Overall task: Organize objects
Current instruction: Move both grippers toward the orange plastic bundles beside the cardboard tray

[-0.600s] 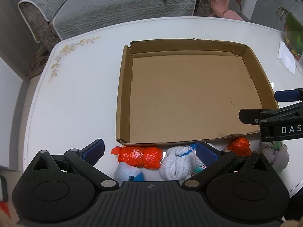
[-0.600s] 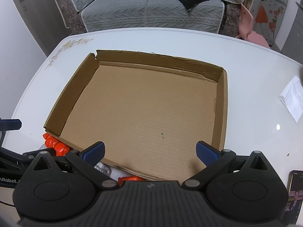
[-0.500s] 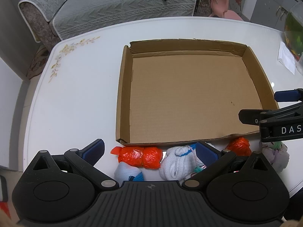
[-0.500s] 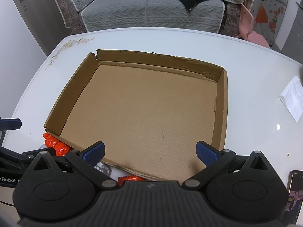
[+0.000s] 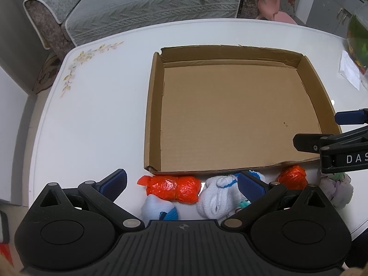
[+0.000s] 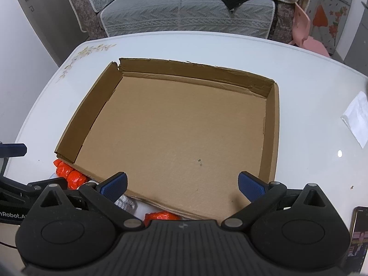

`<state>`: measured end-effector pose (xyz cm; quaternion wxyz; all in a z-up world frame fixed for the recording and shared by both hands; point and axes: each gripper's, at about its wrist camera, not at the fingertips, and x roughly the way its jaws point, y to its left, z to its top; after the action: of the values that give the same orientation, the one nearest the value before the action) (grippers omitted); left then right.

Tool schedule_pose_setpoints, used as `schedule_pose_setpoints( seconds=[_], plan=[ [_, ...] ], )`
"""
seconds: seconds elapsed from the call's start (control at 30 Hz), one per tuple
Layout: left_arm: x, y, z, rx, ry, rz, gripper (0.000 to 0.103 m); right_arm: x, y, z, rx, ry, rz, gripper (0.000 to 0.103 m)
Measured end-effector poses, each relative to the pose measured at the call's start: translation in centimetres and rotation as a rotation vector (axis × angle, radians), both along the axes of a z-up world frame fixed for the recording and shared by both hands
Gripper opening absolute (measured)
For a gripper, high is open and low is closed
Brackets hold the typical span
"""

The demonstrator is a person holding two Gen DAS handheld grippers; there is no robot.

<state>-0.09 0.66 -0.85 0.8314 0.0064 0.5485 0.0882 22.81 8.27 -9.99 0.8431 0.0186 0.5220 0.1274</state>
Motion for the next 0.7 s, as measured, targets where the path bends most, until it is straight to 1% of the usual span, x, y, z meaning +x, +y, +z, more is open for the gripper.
schedule_pose_setpoints(
  seconds=[0.13,0.37,0.47,0.53,0.6,0.67,0.7],
  plan=[
    [0.0,-0.2,0.1,0.003,-0.003,-0.002,0.103,0.0,0.1,0.0,-0.003,0.004,0.001,0.102],
    [-0.2,0.4,-0.2,0.011,0.016,0.003,0.103,-0.1,0.0,0.0,0.015,0.018,0.005,0.102],
    [-0.3,1.1,-0.5,0.032,0.028,-0.02,0.103,-0.1,-0.3,0.0,0.074,0.05,0.002,0.102],
    [-0.6,1.6,-0.8,0.067,0.041,-0.049,0.103,-0.2,-0.5,-0.1,0.105,0.084,0.002,0.102],
    [-0.8,2.3,-1.1,0.092,0.052,-0.057,0.103,-0.3,-0.6,-0.3,0.152,0.126,0.002,0.102],
    [-0.9,3.2,-1.8,0.087,0.068,-0.046,0.103,-0.3,-0.7,-0.6,0.194,0.165,-0.001,0.102],
    [-0.8,3.7,-2.2,0.082,0.08,0.031,0.103,-0.3,-0.7,-0.6,0.202,0.173,-0.001,0.102]
  ],
)
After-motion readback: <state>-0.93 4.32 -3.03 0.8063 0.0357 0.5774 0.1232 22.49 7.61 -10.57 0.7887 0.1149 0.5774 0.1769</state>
